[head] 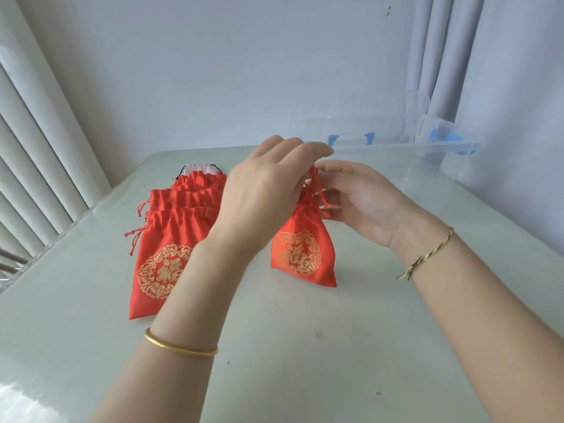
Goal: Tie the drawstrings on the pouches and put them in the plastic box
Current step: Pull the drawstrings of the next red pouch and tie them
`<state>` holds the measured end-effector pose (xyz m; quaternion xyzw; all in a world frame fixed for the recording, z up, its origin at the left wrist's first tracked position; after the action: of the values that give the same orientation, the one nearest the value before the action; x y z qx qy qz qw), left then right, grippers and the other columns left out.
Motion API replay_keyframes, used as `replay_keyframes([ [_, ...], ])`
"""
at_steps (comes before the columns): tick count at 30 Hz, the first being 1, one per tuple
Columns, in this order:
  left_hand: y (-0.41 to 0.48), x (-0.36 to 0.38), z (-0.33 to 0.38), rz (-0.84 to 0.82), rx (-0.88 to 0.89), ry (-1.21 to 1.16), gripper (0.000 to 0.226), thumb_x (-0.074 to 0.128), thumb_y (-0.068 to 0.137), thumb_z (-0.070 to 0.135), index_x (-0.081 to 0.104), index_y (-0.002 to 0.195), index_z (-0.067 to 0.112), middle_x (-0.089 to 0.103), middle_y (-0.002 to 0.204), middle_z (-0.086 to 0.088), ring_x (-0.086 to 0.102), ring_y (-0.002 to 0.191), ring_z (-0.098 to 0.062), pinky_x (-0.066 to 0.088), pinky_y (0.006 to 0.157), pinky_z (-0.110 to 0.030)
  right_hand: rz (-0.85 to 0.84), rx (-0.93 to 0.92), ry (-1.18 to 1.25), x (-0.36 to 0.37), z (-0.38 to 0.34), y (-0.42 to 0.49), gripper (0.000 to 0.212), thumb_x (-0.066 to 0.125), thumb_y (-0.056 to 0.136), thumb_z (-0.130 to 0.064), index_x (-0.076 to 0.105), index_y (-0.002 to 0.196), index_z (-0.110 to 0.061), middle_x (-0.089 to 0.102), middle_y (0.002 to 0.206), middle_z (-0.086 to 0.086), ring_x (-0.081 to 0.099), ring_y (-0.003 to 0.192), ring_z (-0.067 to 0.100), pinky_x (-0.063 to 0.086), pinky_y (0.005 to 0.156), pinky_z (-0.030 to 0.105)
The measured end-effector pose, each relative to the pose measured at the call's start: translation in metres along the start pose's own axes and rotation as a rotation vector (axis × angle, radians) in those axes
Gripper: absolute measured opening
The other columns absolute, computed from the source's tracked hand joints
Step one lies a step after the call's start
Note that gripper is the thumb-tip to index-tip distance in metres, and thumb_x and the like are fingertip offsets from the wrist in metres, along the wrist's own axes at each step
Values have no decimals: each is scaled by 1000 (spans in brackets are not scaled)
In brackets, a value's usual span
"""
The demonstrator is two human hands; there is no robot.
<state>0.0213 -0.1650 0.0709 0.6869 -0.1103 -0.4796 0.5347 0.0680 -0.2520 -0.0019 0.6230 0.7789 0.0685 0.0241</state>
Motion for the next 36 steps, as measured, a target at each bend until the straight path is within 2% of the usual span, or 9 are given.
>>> replay_keyframes([
  [3, 0, -3, 8, 32, 82, 142, 35, 56, 78, -2, 66, 107, 16, 66, 85, 2, 47, 82, -16, 42, 45, -29, -19, -5, 2, 1, 0, 0, 24, 46, 94, -13, 62, 77, -19, 59, 71, -1, 56, 58, 12, 48, 64, 26],
  [7, 1, -3, 14, 42, 124, 228, 33, 53, 79, 1, 66, 105, 16, 66, 84, 2, 46, 81, -17, 28, 53, -22, -27, -13, -1, 3, -2, 0, 24, 48, 93, -19, 59, 71, -20, 58, 64, -4, 54, 56, 11, 45, 68, 29],
  [12, 1, 1, 6, 15, 66, 178, 36, 56, 79, -2, 64, 109, 16, 64, 83, 1, 51, 79, -21, 33, 56, -24, -10, -14, -40, 1, 0, 1, 18, 55, 88, -27, 61, 75, -18, 60, 70, -1, 55, 63, 13, 43, 70, 30],
  [16, 0, 2, -1, 6, 8, 112, 39, 54, 78, -4, 63, 111, 13, 63, 81, -2, 56, 78, -28, 48, 55, -37, 132, -128, -200, -13, -12, -1, 15, 59, 88, -21, 63, 74, -17, 64, 65, -4, 59, 62, 12, 44, 68, 26],
  [21, 0, 1, -8, 39, -80, 112, 38, 49, 80, 2, 61, 113, 13, 63, 81, -3, 58, 77, -28, 49, 58, -41, 144, -184, -251, -10, -18, -2, 16, 57, 89, -16, 63, 74, -13, 63, 65, -7, 57, 61, 7, 44, 64, 21],
  [26, -3, -2, -21, 64, -217, -76, 36, 51, 81, 5, 63, 113, 13, 66, 86, -1, 59, 82, -18, 47, 71, -34, 151, -132, -118, -12, -11, 0, 30, 45, 96, -20, 63, 73, -13, 65, 66, 1, 60, 58, 15, 46, 61, 26],
  [29, -4, -3, -23, 91, -274, -193, 34, 53, 81, 3, 64, 111, 14, 66, 86, 3, 54, 81, -7, 45, 72, -29, 128, -108, -98, -10, -9, 0, 25, 45, 95, -16, 64, 79, -15, 62, 66, 1, 57, 58, 15, 47, 60, 26],
  [33, -5, -3, -21, 95, -276, -244, 34, 53, 81, 2, 64, 109, 16, 66, 86, 3, 55, 81, -9, 47, 72, -31, 6, -38, -24, 1, 0, 2, 14, 49, 93, -15, 61, 87, -10, 54, 76, 4, 51, 63, 15, 47, 65, 29],
  [36, -4, -4, -20, 110, -279, -279, 33, 53, 80, 1, 65, 107, 16, 64, 84, 7, 53, 80, -5, 46, 72, -27, -37, -45, 21, 5, 1, 2, 16, 53, 90, -14, 65, 78, -16, 55, 72, -1, 51, 62, 14, 44, 73, 34],
])
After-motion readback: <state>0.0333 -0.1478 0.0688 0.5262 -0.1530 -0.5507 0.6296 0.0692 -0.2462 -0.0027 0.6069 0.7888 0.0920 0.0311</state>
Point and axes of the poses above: each hand's wrist, its own y-axis towards the middle knuckle, its own x-axis out of the palm, z = x × y, the point moved 10 cm from there along y, towards the middle knuckle
